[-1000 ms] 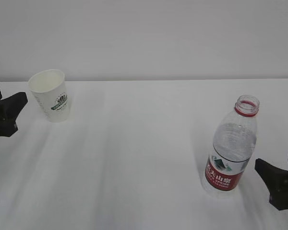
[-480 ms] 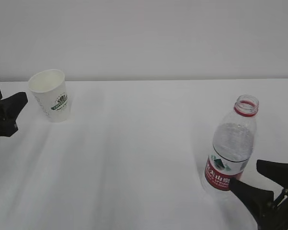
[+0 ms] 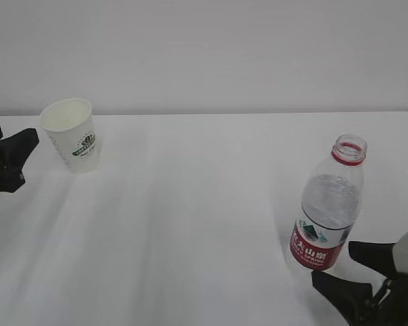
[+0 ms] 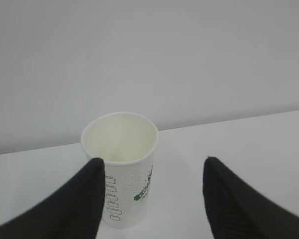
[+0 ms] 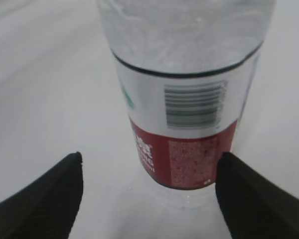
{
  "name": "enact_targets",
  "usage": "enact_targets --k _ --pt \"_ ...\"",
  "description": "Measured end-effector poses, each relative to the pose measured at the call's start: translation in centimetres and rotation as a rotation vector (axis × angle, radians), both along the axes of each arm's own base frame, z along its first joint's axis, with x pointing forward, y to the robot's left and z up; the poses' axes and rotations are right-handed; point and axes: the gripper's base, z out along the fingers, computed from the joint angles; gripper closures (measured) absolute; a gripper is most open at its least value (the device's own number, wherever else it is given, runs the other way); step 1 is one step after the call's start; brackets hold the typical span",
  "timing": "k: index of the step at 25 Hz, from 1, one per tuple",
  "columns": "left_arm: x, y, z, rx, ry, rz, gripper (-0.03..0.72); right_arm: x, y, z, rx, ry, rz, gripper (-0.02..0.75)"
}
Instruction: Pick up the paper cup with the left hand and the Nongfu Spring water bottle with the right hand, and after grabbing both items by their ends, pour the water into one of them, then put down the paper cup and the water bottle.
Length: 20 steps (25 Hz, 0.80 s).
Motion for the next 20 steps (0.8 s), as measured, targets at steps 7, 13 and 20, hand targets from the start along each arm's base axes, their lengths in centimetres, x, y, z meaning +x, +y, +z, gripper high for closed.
enact_targets --k 7,13,20 --pt "0.0 0.0 0.1 -0.003 -0.010 -0.001 0.235 1.2 0.3 -1.4 -0.004 0.051 0.018 0.078" --pt "0.0 0.0 0.1 -0.004 -0.012 -0.001 0.235 2.5 0.3 -1.4 0.004 0.026 0.000 0.076" --pt "0.0 0.0 0.1 -0.006 -0.012 0.005 0.235 4.7 0.6 -0.7 0.058 -0.016 -0.023 0.076"
